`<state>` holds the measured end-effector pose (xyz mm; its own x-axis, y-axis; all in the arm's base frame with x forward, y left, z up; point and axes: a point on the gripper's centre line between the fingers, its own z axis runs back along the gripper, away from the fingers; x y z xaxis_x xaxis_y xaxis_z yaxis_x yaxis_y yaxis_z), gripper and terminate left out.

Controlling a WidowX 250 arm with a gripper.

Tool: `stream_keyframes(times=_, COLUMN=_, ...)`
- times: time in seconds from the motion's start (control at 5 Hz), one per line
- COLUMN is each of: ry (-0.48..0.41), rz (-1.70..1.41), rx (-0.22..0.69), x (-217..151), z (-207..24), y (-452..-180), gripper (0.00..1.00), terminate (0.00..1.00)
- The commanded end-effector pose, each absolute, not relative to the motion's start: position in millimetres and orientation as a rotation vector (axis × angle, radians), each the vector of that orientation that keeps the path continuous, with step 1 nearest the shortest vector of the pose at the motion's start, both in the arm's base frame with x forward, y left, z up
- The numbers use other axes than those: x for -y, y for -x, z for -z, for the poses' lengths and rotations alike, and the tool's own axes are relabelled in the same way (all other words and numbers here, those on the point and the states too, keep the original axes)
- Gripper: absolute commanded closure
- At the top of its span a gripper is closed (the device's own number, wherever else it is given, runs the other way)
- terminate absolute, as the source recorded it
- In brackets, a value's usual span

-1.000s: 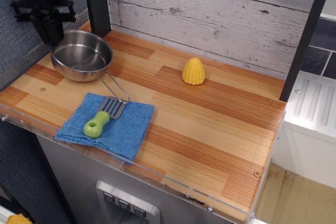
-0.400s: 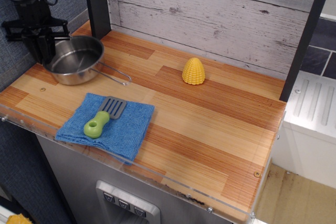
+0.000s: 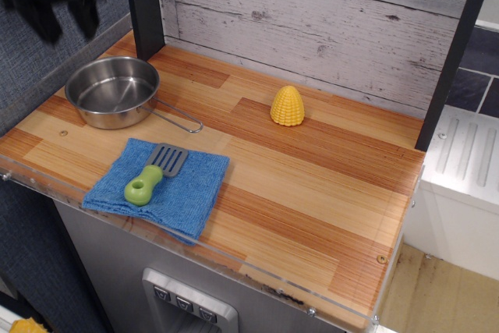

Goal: Put the pot to the top left of the cloth.

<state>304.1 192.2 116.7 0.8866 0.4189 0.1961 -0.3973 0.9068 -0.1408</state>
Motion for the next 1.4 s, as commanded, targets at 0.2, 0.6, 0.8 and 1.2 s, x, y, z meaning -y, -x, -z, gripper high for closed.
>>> stream_keyframes(times=0.2, ry=0.119, rz=-0.055, rx=0.25, x=-94, z=-139, y=-297, gripper=0.0, terminate=0.0)
stream_keyframes(times=0.6, ry=0.032, rz=0.0, rx=0.216, x=-94, z=-135, y=-301, gripper=0.0, terminate=0.0)
stream_keyframes(times=0.8, ry=0.01, rz=-0.015, rx=0.217, x=-98, z=-136, y=-301, gripper=0.0, terminate=0.0)
stream_keyframes(times=1.2, ry=0.01, rz=-0.015, rx=0.217, x=-98, z=-136, y=-301, gripper=0.0, terminate=1.0)
